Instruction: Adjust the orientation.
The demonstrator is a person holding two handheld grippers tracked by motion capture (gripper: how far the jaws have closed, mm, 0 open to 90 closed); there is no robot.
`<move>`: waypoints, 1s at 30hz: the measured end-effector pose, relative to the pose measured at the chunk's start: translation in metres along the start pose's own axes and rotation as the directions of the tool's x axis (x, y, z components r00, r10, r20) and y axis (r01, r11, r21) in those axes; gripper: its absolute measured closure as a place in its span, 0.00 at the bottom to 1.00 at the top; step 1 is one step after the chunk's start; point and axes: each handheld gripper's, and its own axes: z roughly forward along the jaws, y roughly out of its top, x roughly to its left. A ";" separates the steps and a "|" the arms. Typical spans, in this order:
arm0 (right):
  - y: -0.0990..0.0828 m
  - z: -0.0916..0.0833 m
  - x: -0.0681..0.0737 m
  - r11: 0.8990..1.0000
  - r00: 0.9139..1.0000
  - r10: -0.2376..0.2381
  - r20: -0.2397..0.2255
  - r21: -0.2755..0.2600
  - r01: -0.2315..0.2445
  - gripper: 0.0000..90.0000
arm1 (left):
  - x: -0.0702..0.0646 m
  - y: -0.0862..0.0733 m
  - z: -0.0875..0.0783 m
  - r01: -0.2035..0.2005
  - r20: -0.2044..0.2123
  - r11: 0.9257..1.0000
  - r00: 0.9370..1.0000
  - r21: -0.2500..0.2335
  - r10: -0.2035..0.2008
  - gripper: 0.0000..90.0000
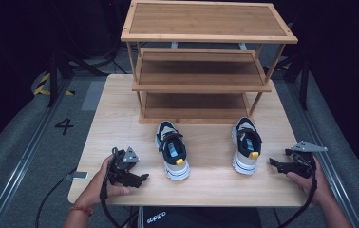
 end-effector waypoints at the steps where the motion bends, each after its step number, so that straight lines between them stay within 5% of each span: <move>1: 0.000 0.000 0.000 1.000 1.000 0.000 -0.001 0.000 0.000 0.17 | 0.001 0.002 0.001 -0.006 0.043 1.000 0.999 0.018 0.006 0.18; 4: 0.000 0.000 0.000 1.000 1.000 -0.001 -0.001 0.000 0.001 0.17 | -0.003 0.005 -0.001 -0.041 0.053 0.998 0.998 0.038 0.039 0.19; 14: 0.000 0.001 0.000 1.000 1.000 0.000 -0.002 0.001 0.000 0.17 | -0.037 0.031 -0.028 -0.137 0.063 0.990 0.988 -0.013 0.138 0.30; 21: 0.000 0.000 0.000 1.000 1.000 0.001 -0.001 0.001 -0.001 0.17 | -0.062 0.065 -0.051 -0.194 0.080 0.979 0.977 -0.067 0.199 0.32; 25: 0.000 0.000 0.000 1.000 1.000 0.001 -0.001 0.001 -0.001 0.17 | -0.075 0.082 -0.052 -0.244 0.074 0.967 0.966 -0.078 0.249 0.31; 30: 0.000 0.001 0.000 1.000 1.000 0.001 -0.001 0.001 -0.001 0.17 | -0.078 0.098 -0.046 -0.259 0.073 0.963 0.962 -0.078 0.265 0.31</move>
